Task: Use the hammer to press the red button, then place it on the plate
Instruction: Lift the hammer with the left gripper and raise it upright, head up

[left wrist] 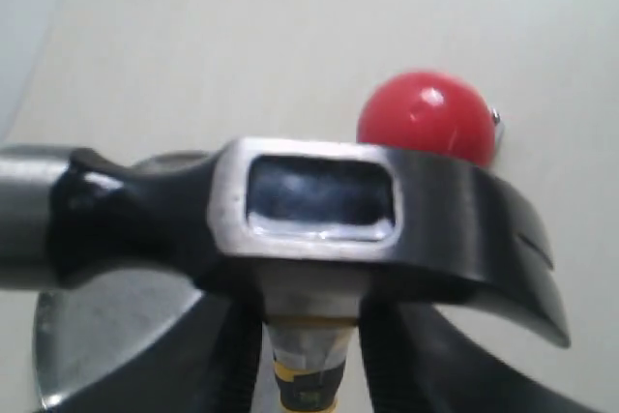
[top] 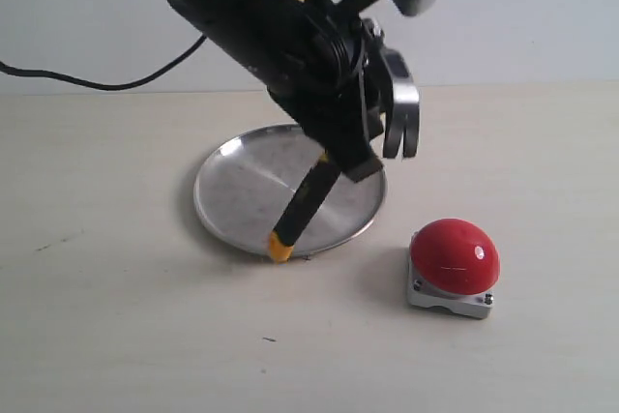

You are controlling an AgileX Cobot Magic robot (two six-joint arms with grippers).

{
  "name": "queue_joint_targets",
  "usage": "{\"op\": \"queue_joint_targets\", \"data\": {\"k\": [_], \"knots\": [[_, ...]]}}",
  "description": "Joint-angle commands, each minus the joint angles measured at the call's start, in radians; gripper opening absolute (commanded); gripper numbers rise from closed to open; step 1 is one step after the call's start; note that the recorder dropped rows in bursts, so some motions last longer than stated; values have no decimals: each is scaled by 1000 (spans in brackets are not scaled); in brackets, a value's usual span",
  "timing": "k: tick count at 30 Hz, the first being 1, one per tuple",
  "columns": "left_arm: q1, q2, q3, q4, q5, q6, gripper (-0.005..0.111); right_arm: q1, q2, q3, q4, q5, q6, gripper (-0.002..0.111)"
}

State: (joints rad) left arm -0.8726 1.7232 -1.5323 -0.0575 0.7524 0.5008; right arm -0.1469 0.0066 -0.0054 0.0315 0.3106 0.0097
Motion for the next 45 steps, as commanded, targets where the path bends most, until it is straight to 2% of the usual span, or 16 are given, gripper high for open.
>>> {"op": "queue_joint_targets", "data": {"k": [1,4,6,9,15,23,29,31,42,45], "knots": [[-4,-49,-6,-6,-192,-129,0,-8,-7,5,-4,-6,-10,0],[-4,-66,28,-8,-328,-176,0,-8,-7,5,-4,-6,-10,0],[-4,-95,96,-10,-484,-232,0,-8,-7,5,-4,-6,-10,0],[-4,-148,263,-10,-780,-335,0,-8,-7,5,-4,-6,-10,0],[-4,-214,477,-10,-1111,-395,0,-8,-7,5,-4,-6,-10,0],[-4,-306,649,-6,-1186,-418,0,-8,-7,5,-4,-6,-10,0],[-4,-430,832,-1,-1448,-453,0,-8,-7,5,-4,-6,-10,0],[-4,-477,877,1,-1487,-453,0,-8,-7,5,-4,-6,-10,0],[-4,-737,1021,10,-1484,-453,0,-8,-7,5,-4,-6,-10,0],[-4,-778,1037,10,-1436,-453,0,-8,-7,5,-4,-6,-10,0]]}}
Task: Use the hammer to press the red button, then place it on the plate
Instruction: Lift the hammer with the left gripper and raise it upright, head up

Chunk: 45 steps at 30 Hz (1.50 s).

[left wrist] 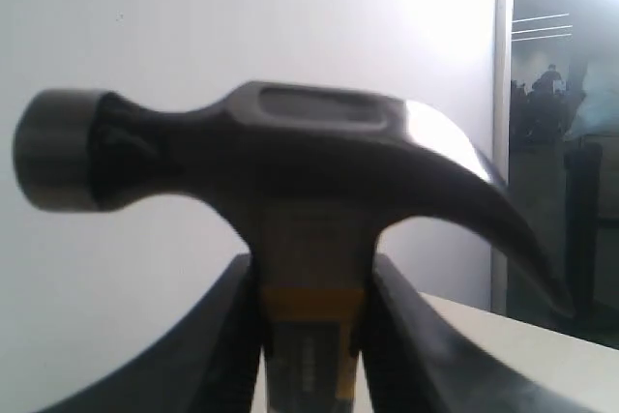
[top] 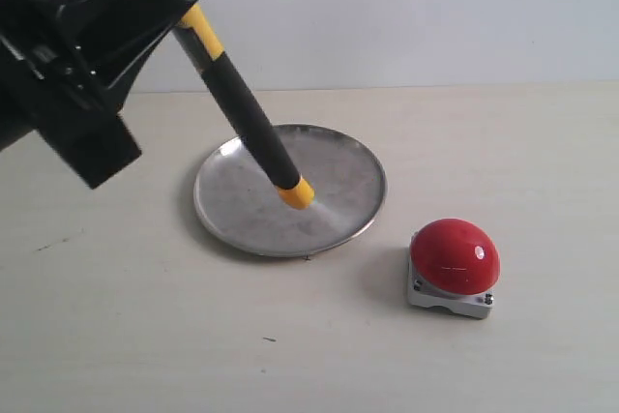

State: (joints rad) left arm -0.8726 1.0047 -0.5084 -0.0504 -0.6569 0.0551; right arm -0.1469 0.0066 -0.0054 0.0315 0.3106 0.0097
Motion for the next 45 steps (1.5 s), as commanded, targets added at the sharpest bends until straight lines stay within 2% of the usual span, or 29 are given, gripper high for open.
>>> {"op": "queue_joint_targets", "data": {"k": [1,7,10,15,20,24,29,34,38,41,45], "knots": [[0,-70,13,3,-5,-7,0,-8,-7,5,-4,-6,-10,0],[62,-105,13,3,113,-3,0,-8,-7,5,-37,-41,-10,0],[104,-102,13,3,152,-3,0,-8,-7,5,-31,-115,-10,0],[172,-101,13,3,218,-5,0,-8,-7,5,203,-267,115,0],[195,-101,13,3,220,-7,0,-8,-7,5,317,-304,185,0],[200,-82,13,3,199,-14,0,-4,-7,5,428,-289,229,0],[200,-31,13,15,165,-32,0,-4,-7,5,431,-387,220,0],[200,71,5,79,106,-86,0,-4,-7,5,431,-467,220,0],[200,149,-21,211,58,-170,0,-4,-7,5,431,-475,243,0],[223,204,-39,297,2,-265,0,-4,-7,5,431,-493,271,0],[315,261,-54,401,-64,-392,0,-4,-5,5,329,-506,292,0]]}}
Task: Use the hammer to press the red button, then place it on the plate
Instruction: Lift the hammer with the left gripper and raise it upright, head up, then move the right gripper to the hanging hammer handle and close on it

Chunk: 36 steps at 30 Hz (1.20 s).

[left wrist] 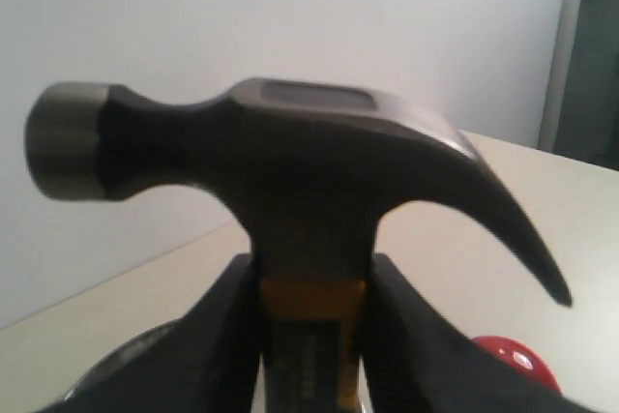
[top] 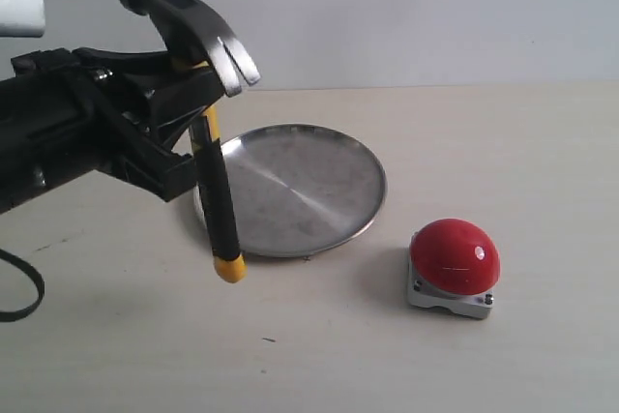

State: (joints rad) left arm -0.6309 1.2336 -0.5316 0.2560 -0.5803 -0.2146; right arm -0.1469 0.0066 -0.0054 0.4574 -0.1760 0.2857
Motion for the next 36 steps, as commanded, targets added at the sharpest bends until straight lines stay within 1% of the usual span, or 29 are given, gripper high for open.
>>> {"op": "queue_joint_targets", "data": {"k": [1,3,6,9,12,13,15,16,19,20,21,25,27,29,31,33,34,36], "knots": [[106,39,-30,129,-161,-154,0,-4,2,-4,-171,-22,20,0],[170,57,-30,230,-209,-262,0,-4,29,-43,-338,-22,83,0],[252,84,-30,367,-312,-416,0,-4,119,-124,-667,-22,266,0],[312,113,-52,507,-349,-561,0,-4,285,-216,-959,-10,559,0],[328,133,-80,588,-349,-610,0,-4,476,-301,-1260,-38,801,0],[328,138,-85,597,-349,-616,0,-4,561,-334,-1394,-77,903,0],[328,140,-85,602,-349,-623,0,-4,674,-378,-1592,-153,1052,0],[328,140,-85,608,-349,-625,0,-4,761,-415,-1746,-215,1169,0],[328,140,-85,622,-349,-624,0,-4,954,-521,-2090,-359,1464,0],[328,140,-85,622,-349,-624,0,-4,1015,-561,-2184,-416,1545,0],[328,140,-85,622,-349,-624,0,-4,1060,-590,-2202,-465,1598,0],[328,140,-85,622,-349,-622,0,-4,1219,-659,-2202,-698,1572,1],[328,140,-85,622,-349,-618,0,20,1241,-664,-2202,-722,1539,1],[328,140,-85,622,-349,-618,0,82,1249,-662,-2202,-701,1462,1],[328,140,-85,624,-349,-615,0,180,1249,-662,-2202,-660,1371,1],[328,140,-85,626,-349,-611,0,279,1249,-659,-2202,-582,1266,1],[328,140,-85,626,-349,-607,0,340,1249,-651,-2202,-539,1196,1],[328,140,-85,626,-349,-607,0,427,1249,-649,-2202,-440,1029,1]]}}
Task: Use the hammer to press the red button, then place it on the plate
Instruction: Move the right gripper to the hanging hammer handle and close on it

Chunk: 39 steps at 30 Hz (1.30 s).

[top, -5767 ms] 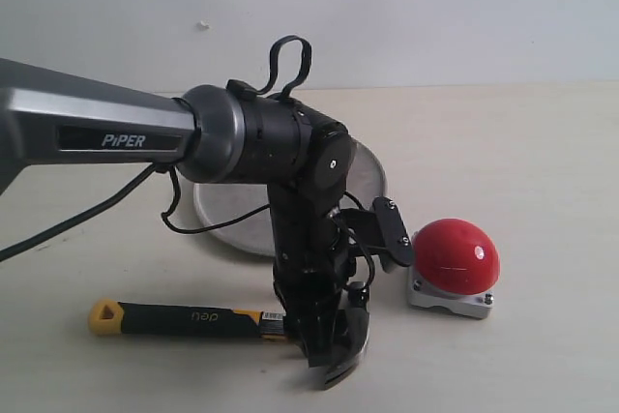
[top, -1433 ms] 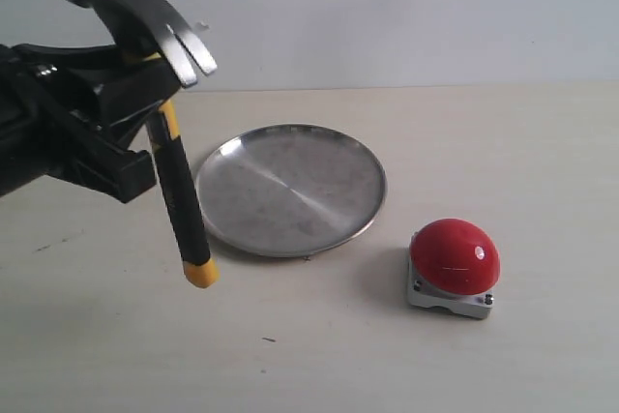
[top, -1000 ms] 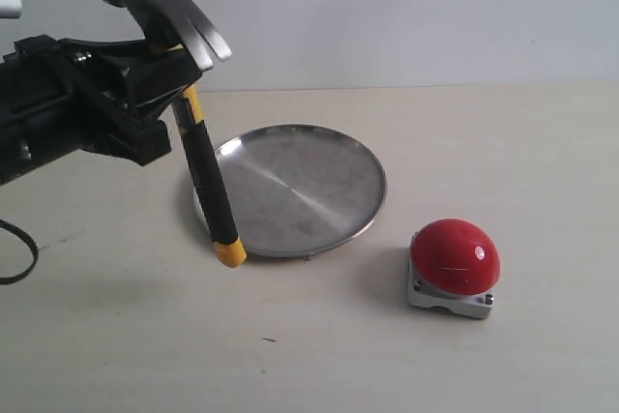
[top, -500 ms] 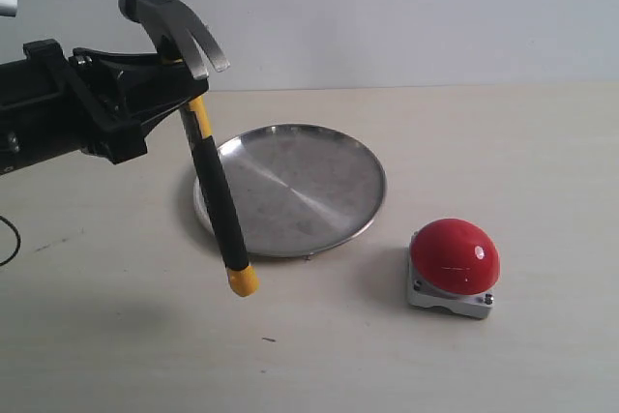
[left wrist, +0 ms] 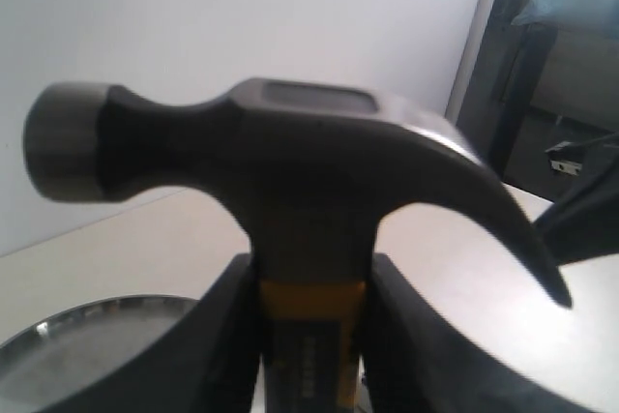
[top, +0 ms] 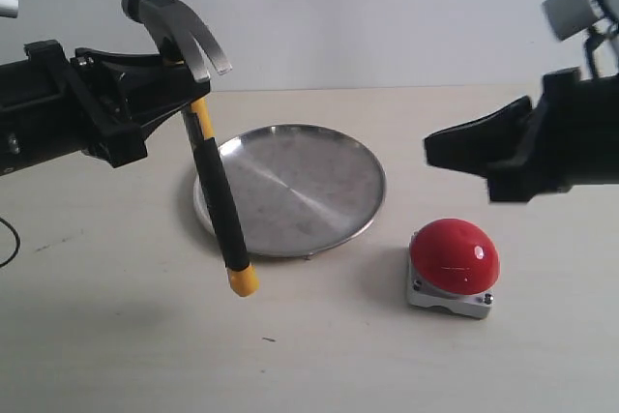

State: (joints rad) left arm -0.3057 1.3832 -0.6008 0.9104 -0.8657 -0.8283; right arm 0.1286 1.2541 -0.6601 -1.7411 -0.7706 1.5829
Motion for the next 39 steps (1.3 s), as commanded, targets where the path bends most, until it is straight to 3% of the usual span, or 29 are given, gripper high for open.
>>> {"op": "queue_joint_targets", "data": {"k": [1,6,10,14,17,21,25,28,34,35,37,39], "knots": [[3,-9,-16,-29,-64,7,0,177,1,4,-3,243,-297,1],[3,-9,-16,-22,-64,7,0,262,16,25,-3,799,-405,0],[3,-9,-16,-10,-64,7,0,268,76,43,36,1182,-859,0],[3,-9,-16,-10,-64,7,0,268,149,8,395,1580,-1268,0],[3,-9,-16,-11,-65,5,0,268,196,-83,770,1786,-1369,0],[3,-9,-16,-8,-69,-29,0,268,206,-214,1431,1741,-1543,0],[3,-9,-16,-41,-74,-55,0,268,204,-264,2109,1670,-1929,0],[3,-9,-16,-58,-74,-98,0,301,178,-231,2408,1493,-2144,0],[3,-9,-16,-104,-74,-101,0,515,129,-62,2470,906,-2203,0],[3,-9,-16,-116,-74,-101,0,591,123,-2,2476,729,-2203,0],[4,-9,-16,-122,-67,-92,0,679,123,50,2475,573,-2203,0],[4,-9,-16,-122,-58,-90,0,743,123,64,2438,550,-2203,1]]}}
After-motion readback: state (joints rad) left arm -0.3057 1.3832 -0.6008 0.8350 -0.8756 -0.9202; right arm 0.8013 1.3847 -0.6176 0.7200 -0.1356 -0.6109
